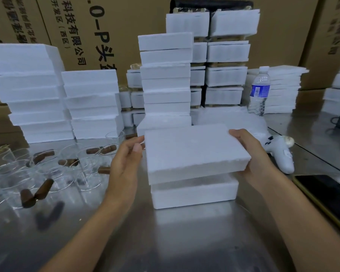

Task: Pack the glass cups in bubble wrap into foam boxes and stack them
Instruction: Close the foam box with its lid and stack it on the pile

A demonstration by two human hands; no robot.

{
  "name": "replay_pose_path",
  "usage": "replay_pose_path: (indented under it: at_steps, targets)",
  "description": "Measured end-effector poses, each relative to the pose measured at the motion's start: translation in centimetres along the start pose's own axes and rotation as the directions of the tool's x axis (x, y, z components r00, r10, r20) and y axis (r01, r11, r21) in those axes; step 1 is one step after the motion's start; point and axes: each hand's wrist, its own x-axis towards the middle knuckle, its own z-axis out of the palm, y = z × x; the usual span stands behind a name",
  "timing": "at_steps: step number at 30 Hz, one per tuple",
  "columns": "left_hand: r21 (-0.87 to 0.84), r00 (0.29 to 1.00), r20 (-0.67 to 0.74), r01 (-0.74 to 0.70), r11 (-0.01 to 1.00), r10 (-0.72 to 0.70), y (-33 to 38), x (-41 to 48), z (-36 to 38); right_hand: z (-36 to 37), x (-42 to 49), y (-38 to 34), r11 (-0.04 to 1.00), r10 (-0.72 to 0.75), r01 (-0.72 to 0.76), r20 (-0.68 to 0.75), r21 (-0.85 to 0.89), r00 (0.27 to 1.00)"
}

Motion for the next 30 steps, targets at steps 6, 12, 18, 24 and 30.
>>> replay_pose_path:
  at_steps: [6,12,18,24,30]
  targets:
    - [-0.025,0.999,0.032,-0.012,1.000,0.013,-0.9,0.0,0.1,0.2,-0.1,0.1,0.999,-0.027,0.026,-0.021,-0.045,0.999]
    - [-0.013,0.995,0.065,0.076,0.997,-0.075,-1.4,0.5,-0.2,0.3,-0.5,1.1,1.000,0.020,-0.020,0.006,-0.024,1.000]
    - [0.012,0.984,0.155,0.083,0.996,-0.084,-1.5,0.5,-0.8,0.2,-0.7,1.6,0.993,0.102,-0.102,0.007,0.060,0.995]
    - [0.023,0.972,0.193,0.130,0.991,-0.132,-1.6,0.3,-0.8,0.2,-0.4,1.9,0.992,0.115,-0.115,-0.006,0.043,0.993]
    - [0.016,0.953,0.229,0.201,0.979,-0.200,-1.6,0.4,-0.9,0.1,-0.6,2.3,0.989,0.145,-0.147,0.046,0.035,0.988]
